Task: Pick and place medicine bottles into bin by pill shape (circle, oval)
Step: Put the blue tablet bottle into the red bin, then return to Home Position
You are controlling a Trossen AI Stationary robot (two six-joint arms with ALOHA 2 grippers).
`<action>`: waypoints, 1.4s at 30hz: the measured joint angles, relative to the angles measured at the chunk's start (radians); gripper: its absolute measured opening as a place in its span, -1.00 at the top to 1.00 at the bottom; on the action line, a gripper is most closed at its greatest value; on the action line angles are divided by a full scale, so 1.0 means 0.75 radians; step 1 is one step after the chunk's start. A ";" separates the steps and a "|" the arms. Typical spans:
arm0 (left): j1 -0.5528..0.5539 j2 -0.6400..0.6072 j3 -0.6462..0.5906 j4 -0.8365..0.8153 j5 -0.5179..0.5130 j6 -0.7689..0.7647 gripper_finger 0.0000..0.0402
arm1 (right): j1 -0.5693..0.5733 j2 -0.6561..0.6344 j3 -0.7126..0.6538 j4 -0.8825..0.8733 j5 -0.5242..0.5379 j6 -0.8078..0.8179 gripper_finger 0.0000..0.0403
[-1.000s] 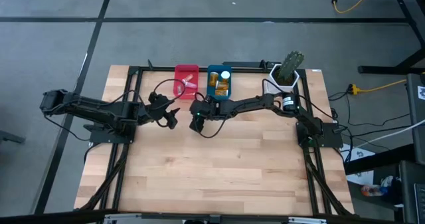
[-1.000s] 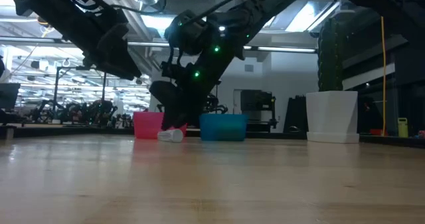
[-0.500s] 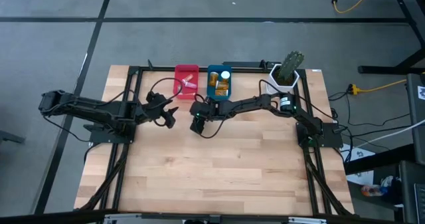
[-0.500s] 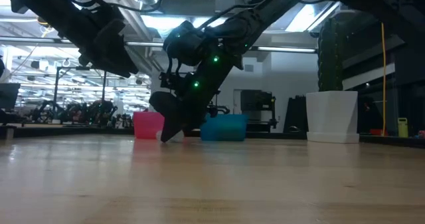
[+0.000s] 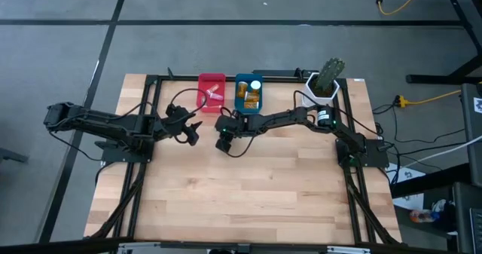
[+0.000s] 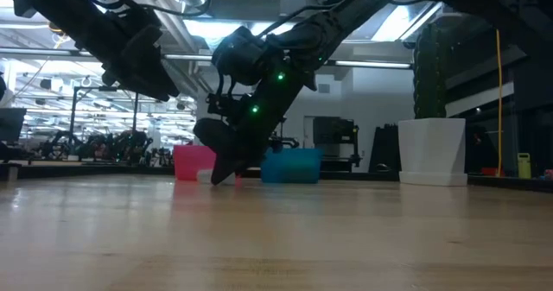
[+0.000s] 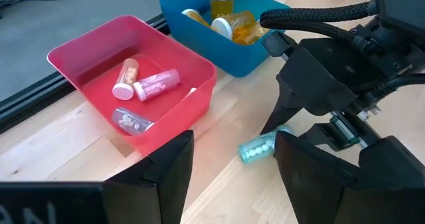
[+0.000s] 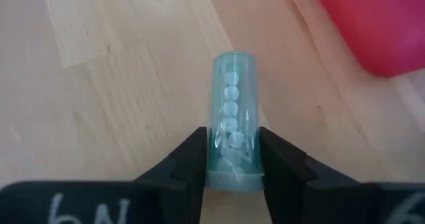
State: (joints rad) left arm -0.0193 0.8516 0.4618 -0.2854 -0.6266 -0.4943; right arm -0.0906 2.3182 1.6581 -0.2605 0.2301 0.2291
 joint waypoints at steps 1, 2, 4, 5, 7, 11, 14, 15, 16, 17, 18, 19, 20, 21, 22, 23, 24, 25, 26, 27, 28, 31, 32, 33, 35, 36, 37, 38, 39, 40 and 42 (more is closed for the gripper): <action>0.000 0.000 0.000 -0.001 0.002 0.000 -0.03 | 0.000 -0.002 0.000 0.001 0.001 -0.031 0.44; 0.000 0.000 0.000 -0.004 0.010 0.000 -0.03 | 0.003 -0.003 -0.001 0.003 0.005 -0.061 0.44; 0.000 0.000 0.000 -0.014 0.025 0.000 -0.03 | 0.004 -0.018 0.004 -0.007 0.005 -0.116 0.44; -0.001 0.000 0.000 -0.019 0.025 0.000 -0.03 | 0.004 -0.026 0.014 -0.008 0.006 -0.147 0.43; -0.001 0.000 0.000 -0.023 0.026 0.000 -0.03 | 0.004 -0.052 0.045 0.002 0.006 -0.206 0.41; -0.001 0.000 -0.001 -0.022 0.026 0.000 -0.03 | -0.007 -0.060 0.154 -0.014 0.006 -0.345 0.41; -0.003 0.000 -0.001 -0.021 0.026 0.000 -0.03 | -0.037 -0.058 0.228 0.015 0.006 -0.441 0.42; -0.003 0.000 -0.001 -0.021 0.026 0.000 -0.03 | -0.054 -0.059 0.247 0.022 0.006 -0.457 0.42; -0.003 0.000 -0.001 -0.021 0.026 0.000 -0.03 | -0.072 -0.059 0.267 0.010 0.007 -0.460 0.42; -0.003 0.000 -0.001 -0.021 0.026 0.000 -0.03 | -0.091 -0.058 0.287 0.000 0.006 -0.462 0.42; -0.004 0.000 -0.001 -0.020 0.026 0.000 -0.03 | -0.109 -0.058 0.301 0.000 0.002 -0.463 0.42; -0.004 0.000 -0.001 -0.020 0.026 0.000 -0.03 | -0.130 -0.058 0.309 0.011 -0.017 -0.468 0.41; -0.004 0.000 -0.001 -0.020 0.026 0.000 -0.03 | -0.150 -0.059 0.312 0.021 -0.050 -0.479 0.41; -0.004 0.000 -0.001 -0.020 0.026 0.000 -0.03 | -0.174 -0.060 0.312 0.016 -0.090 -0.485 0.41; -0.004 0.000 -0.001 -0.019 0.026 0.000 -0.03 | -0.196 -0.060 0.311 0.009 -0.139 -0.486 0.41; -0.004 0.000 -0.001 -0.019 0.026 0.000 -0.03 | -0.217 -0.058 0.310 0.003 -0.191 -0.482 0.41; -0.004 0.000 -0.001 -0.019 0.026 0.000 -0.03 | -0.238 -0.057 0.309 0.000 -0.237 -0.468 0.41; -0.004 0.000 -0.001 -0.019 0.026 0.001 -0.03 | -0.257 -0.056 0.309 0.002 -0.274 -0.448 0.41; -0.004 0.000 -0.001 -0.019 0.026 0.001 -0.03 | -0.272 -0.055 0.310 0.004 -0.300 -0.428 0.41; -0.004 0.000 -0.001 -0.020 0.026 0.001 -0.03 | -0.287 -0.053 0.310 0.004 -0.310 -0.409 0.41; -0.004 0.000 -0.001 -0.020 0.026 0.001 -0.03 | -0.299 -0.050 0.310 0.002 -0.309 -0.384 0.41; -0.004 0.000 -0.001 -0.020 0.026 0.001 -0.03 | -0.326 -0.047 0.309 -0.001 -0.308 -0.348 0.41; -0.004 0.000 -0.001 -0.020 0.026 0.001 -0.03 | -0.331 -0.047 0.309 0.003 -0.309 -0.345 0.40; -0.004 0.000 -0.001 -0.020 0.026 0.001 -0.03 | -0.334 -0.047 0.309 0.004 -0.311 -0.346 0.39; -0.004 0.000 -0.001 -0.020 0.026 0.001 -0.03 | -0.336 -0.047 0.309 0.010 -0.311 -0.352 0.34; -0.004 0.000 -0.001 -0.020 0.026 0.001 -0.03 | -0.337 -0.047 0.309 0.019 -0.311 -0.352 0.30; -0.004 0.000 -0.001 -0.020 0.026 0.001 -0.03 | -0.337 -0.047 0.309 0.030 -0.311 -0.351 0.26; -0.004 0.000 -0.001 -0.021 0.026 0.001 -0.03 | -0.337 -0.047 0.309 0.042 -0.311 -0.351 0.21; -0.004 0.000 -0.001 -0.020 0.026 0.001 -0.03 | -0.337 -0.047 0.309 0.046 -0.311 -0.351 0.16; -0.004 0.000 -0.001 -0.021 0.026 0.001 -0.03 | -0.337 -0.047 0.309 0.046 -0.311 -0.351 0.12; -0.004 0.000 -0.001 -0.021 0.026 0.001 -0.03 | -0.337 -0.047 0.309 0.049 -0.311 -0.351 0.04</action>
State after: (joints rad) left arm -0.0219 0.8516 0.4614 -0.3010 -0.6075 -0.4934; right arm -0.3431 2.2826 1.8900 -0.2237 -0.0029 -0.0345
